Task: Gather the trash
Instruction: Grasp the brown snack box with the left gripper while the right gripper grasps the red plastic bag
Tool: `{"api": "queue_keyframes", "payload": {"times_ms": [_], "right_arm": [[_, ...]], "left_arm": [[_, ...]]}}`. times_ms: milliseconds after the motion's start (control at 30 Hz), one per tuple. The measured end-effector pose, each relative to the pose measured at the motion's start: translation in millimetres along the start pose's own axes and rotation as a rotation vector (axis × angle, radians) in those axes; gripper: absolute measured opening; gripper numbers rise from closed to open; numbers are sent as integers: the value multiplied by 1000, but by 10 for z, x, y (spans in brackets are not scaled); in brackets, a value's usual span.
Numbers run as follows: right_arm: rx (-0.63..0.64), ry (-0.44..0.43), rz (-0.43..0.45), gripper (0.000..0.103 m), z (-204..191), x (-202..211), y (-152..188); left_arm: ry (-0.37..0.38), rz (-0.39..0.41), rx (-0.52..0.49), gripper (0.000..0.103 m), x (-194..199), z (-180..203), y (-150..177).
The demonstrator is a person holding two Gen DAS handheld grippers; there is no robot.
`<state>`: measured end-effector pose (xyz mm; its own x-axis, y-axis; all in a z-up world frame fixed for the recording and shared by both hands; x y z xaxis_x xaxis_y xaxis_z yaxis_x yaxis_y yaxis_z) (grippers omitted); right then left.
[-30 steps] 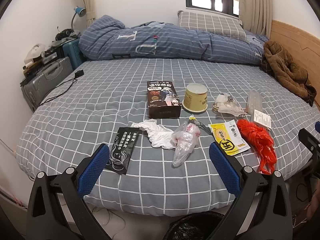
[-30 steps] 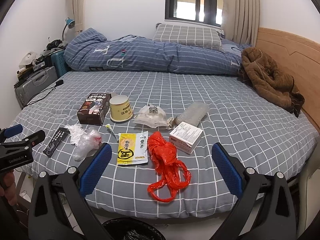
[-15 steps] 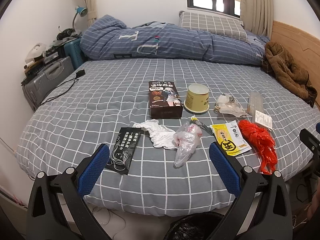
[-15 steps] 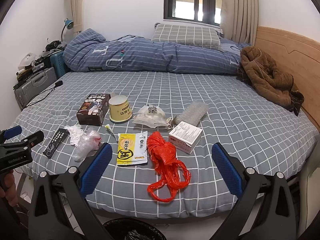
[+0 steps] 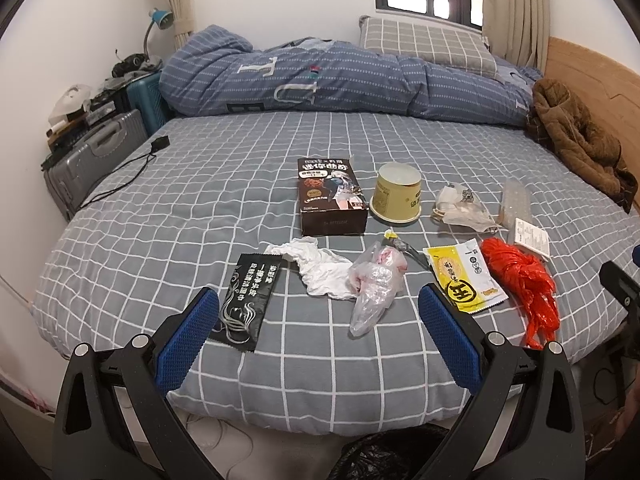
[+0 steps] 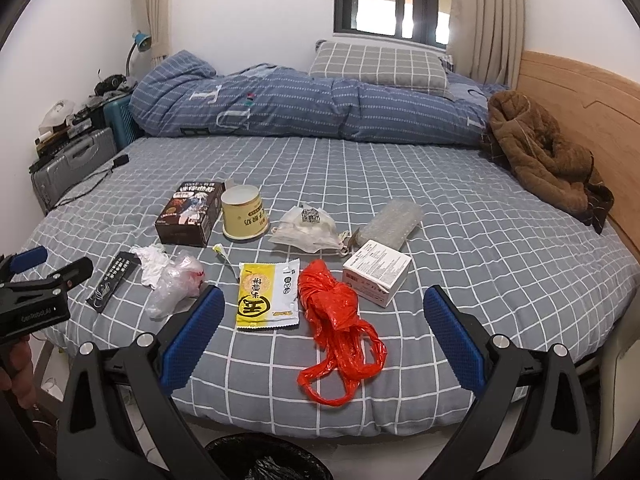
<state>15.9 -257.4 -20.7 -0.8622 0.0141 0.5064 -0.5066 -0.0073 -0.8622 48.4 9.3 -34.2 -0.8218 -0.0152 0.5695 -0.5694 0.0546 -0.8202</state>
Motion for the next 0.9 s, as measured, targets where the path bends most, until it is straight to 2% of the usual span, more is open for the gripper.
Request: {"api": "queue_keyframes", "payload": {"times_ms": [233,667,900], "right_arm": [[24,5,-55,92,7,-357,-2],[12,-9,-177,89,65,-973,178],[0,-9,-261,81,163,-1235,346]], "left_arm": [[-1,-47,18,97,-438,55,-218],[-8,-174,-5,97,-1585,231,-520],[-19,-255,16,97,-2123,302,-605]]}}
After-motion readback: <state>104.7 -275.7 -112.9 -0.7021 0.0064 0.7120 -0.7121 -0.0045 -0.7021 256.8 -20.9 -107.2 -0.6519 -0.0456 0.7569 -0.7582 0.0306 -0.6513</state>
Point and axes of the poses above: each gripper's, at about its wrist camera, not at the fingertips, and x roughly against the way its jaws point, z to its right, y to its underside, the point moved 4 cm from there along -x, roughly the way its jaws point, and after that the axes turned 8 degrees about z, right-handed, at the moved point
